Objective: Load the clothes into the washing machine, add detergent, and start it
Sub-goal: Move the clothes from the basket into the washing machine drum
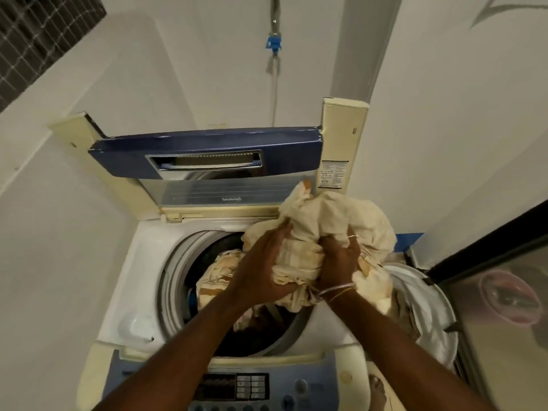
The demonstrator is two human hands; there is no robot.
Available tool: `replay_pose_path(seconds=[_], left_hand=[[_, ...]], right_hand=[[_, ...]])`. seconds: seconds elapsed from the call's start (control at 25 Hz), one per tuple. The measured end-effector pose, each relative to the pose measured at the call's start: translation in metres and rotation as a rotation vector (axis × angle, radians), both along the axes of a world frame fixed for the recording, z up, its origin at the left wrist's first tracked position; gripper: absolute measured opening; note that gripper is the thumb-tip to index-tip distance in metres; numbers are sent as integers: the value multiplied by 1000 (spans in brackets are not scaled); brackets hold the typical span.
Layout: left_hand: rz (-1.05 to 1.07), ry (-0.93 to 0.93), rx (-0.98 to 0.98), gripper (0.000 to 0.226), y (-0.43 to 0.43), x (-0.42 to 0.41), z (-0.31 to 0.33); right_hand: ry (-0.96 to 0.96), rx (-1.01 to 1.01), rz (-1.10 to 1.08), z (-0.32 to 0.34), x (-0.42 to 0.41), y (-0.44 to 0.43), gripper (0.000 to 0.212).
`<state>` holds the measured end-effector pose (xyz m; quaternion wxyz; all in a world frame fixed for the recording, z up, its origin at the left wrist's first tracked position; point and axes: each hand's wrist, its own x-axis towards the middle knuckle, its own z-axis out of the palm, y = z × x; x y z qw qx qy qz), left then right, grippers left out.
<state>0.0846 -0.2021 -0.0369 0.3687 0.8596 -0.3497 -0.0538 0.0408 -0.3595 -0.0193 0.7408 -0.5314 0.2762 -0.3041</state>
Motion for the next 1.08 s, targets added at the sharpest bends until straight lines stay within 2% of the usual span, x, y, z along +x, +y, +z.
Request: replay_pose_path(seconds=[0.2, 0.28, 0.36, 0.44, 0.56, 0.64, 0.76, 0.84, 0.92, 1.08], left_hand=[[377, 171, -1, 90, 115, 3, -17], [395, 251, 25, 85, 152, 5, -31], [363, 296, 220, 90, 180, 9, -48], [374, 317, 425, 82, 191, 14, -53], [332, 328, 416, 60, 175, 23, -50], [301, 370, 436, 48, 156, 24, -46], [358, 355, 328, 37, 130, 19, -47], [386, 272, 225, 35, 104, 17, -43], [362, 174, 90, 29, 68, 17, -33], [231, 41, -9, 27, -23, 14, -21]], right_hand=[[-54, -246, 463, -34, 32, 128, 39], [11, -427, 650, -60, 51, 165, 47], [196, -686, 791, -95, 66, 184, 52], [525, -879, 932, -136, 73, 185, 62], [882, -1040, 1337, -175, 64, 167, 88], [928, -1114, 1462, -172, 59, 151, 92], [807, -1070, 1386, -137, 57, 129, 70], [714, -1040, 1189, -101, 56, 108, 40], [596, -1040, 842, -65, 47, 76, 27], [410, -925, 127, -30, 16, -11, 29]])
